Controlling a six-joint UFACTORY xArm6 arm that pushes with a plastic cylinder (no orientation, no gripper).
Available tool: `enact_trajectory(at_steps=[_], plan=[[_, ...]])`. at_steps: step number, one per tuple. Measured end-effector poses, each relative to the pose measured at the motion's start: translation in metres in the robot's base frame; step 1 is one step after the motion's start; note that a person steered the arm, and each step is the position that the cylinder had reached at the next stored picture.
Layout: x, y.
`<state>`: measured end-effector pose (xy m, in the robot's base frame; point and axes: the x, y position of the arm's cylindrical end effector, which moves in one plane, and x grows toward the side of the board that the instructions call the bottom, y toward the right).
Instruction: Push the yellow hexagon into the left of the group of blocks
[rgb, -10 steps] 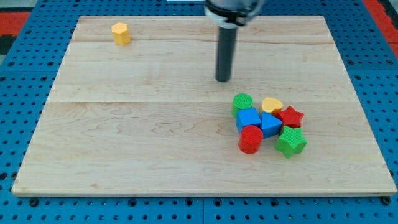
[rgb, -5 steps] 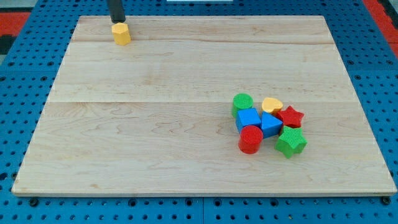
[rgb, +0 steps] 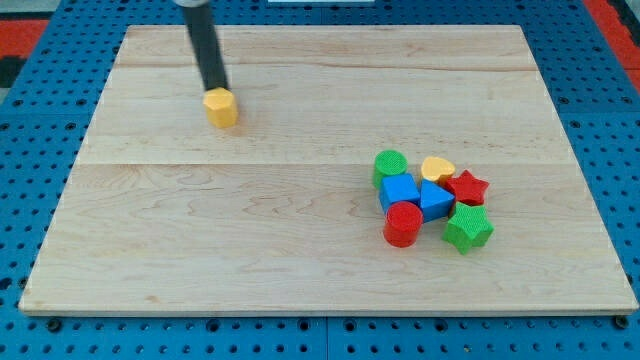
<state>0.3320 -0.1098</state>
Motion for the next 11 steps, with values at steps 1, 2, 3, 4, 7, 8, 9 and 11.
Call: enact_trajectory(at_steps=[1,2,3,4,7,8,9,11], plan=[[0.017,0.007],[0.015,-0.018],[0.039,-0.012],[0.042,-0.012],[0.087,-0.001],[0.096,-0.011],[0.134,0.004],[0.171,-0.017]])
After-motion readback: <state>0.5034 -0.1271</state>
